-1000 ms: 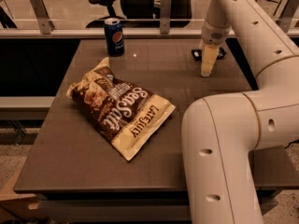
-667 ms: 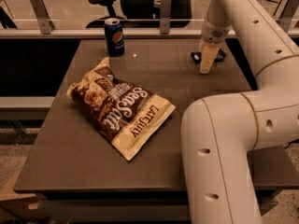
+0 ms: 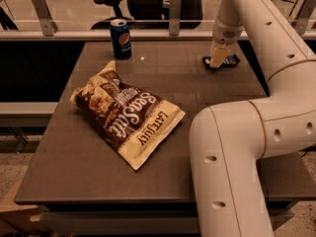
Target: Move rxbar blueberry near brown chip bag
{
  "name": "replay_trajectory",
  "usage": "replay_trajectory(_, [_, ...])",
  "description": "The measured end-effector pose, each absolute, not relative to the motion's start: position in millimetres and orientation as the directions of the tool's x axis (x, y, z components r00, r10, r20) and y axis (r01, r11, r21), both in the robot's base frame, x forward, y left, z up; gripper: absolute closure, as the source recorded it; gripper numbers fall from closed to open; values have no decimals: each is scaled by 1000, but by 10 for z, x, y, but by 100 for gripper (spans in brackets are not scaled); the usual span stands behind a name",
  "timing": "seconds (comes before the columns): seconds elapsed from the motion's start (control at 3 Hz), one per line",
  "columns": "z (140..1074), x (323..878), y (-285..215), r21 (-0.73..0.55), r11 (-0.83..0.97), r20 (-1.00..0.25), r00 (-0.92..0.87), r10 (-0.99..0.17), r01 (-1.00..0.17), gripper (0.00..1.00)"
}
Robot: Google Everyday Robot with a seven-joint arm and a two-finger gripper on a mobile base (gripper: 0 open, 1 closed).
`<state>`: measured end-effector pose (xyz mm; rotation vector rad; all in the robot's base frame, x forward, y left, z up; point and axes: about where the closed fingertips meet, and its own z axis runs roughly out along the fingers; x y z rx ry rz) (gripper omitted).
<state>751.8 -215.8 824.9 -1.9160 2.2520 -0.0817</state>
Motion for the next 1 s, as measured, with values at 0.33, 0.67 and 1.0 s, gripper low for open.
replay_trajectory(0.33, [8249, 7518, -2158, -160, 166, -104, -151, -983, -973, 100])
replay_trajectory(0.67, [8359, 7604, -2172, -209, 176, -100, -158, -982, -962, 100])
replay_trajectory(1.0, [8549, 7609, -2206, -246, 192, -74, -179, -981, -950, 100])
